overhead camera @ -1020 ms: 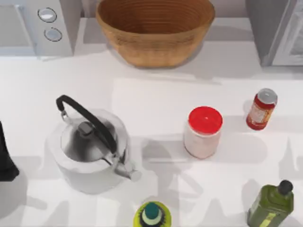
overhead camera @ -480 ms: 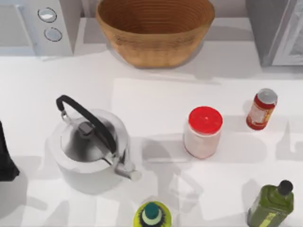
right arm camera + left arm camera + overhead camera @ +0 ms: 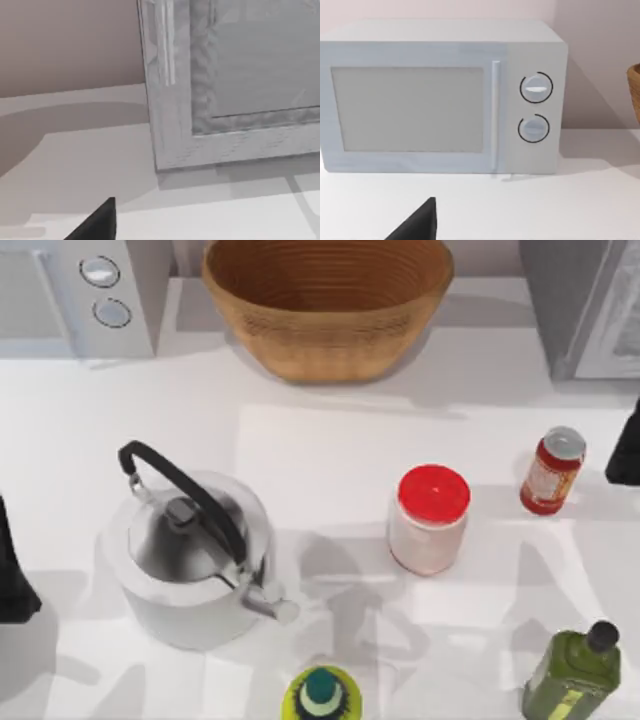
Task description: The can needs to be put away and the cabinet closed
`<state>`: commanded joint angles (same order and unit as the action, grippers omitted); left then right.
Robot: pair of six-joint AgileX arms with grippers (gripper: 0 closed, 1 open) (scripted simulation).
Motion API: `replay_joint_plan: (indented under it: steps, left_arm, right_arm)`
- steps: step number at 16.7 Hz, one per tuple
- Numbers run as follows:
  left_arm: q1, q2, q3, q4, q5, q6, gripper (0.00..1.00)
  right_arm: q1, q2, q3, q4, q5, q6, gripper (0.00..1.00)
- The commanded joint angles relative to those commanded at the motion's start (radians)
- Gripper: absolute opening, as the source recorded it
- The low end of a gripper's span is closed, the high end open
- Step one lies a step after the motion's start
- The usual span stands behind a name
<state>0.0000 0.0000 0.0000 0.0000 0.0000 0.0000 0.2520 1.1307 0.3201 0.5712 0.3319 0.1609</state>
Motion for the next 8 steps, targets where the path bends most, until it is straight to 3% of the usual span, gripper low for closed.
replay_joint_plan:
  steps: [4, 8]
  left_arm:
    - [0.000, 0.000, 0.000, 0.000, 0.000, 0.000, 1.00]
    - [0.000, 0.000, 0.000, 0.000, 0.000, 0.000, 1.00]
  right_arm:
    - [0.118, 0.337, 0.057, 0.094, 0.055, 0.047, 1.00]
    - [0.200, 0.509, 0.080, 0.132, 0.088, 0.090, 1.00]
